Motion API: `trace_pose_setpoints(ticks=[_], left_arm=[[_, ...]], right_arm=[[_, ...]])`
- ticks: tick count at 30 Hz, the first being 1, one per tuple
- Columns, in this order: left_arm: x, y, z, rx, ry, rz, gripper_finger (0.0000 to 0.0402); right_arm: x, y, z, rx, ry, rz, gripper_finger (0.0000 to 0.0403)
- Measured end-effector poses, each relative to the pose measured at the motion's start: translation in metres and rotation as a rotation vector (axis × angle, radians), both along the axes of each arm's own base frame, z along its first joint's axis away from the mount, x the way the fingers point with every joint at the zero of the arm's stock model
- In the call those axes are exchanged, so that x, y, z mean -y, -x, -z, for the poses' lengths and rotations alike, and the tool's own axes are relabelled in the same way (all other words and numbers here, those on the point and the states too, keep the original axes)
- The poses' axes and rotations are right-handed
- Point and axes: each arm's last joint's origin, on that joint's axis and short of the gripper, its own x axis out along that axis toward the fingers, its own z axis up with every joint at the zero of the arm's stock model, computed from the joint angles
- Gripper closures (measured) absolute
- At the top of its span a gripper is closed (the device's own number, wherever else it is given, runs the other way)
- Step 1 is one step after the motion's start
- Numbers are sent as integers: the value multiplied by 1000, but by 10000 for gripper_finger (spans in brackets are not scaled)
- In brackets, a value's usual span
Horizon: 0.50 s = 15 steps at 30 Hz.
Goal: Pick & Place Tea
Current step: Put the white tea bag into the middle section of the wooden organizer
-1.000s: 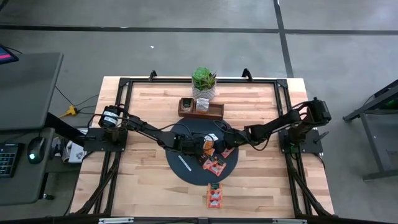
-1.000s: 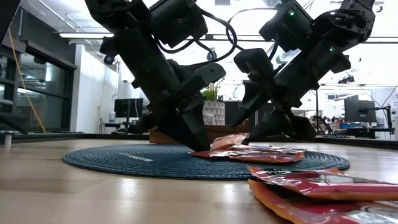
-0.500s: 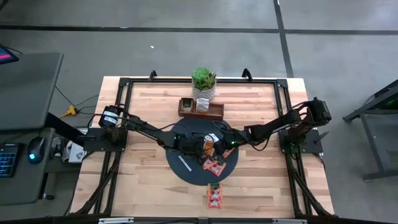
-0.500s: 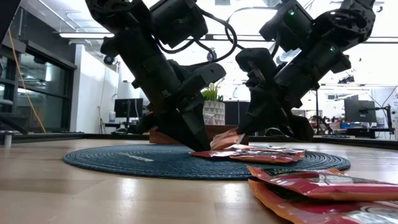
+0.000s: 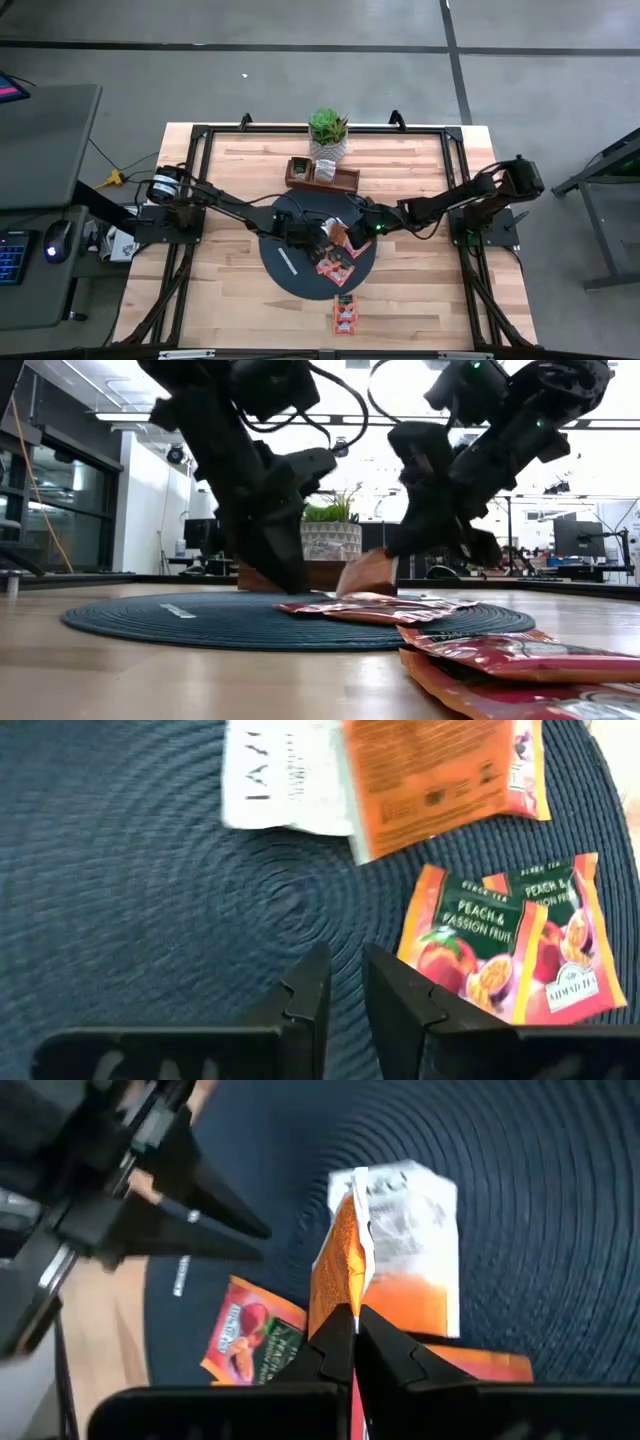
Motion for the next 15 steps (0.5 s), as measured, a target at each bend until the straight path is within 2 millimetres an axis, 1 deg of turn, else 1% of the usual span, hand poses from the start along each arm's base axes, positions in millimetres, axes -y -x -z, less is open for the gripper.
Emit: trace_pose_setpoints(ticks=[4, 7, 9, 12, 15], left_arm=[[-1, 5, -13, 3, 10, 15, 342], [0, 5, -26, 58, 31, 42, 342], [-2, 5, -31, 80, 43, 42, 342], [-4, 4, -36, 102, 100, 71, 342], [-8, 2, -44, 149, 163, 100, 342]], right_arm=[[0, 6, -21, 61, 98, -23, 402], [-3, 13, -38, 30, 254, -57, 402], [-9, 16, -56, 12, 403, -127, 403], [-24, 17, -84, -29, 670, -256, 403], [-39, 18, -107, -124, 957, -362, 403]])
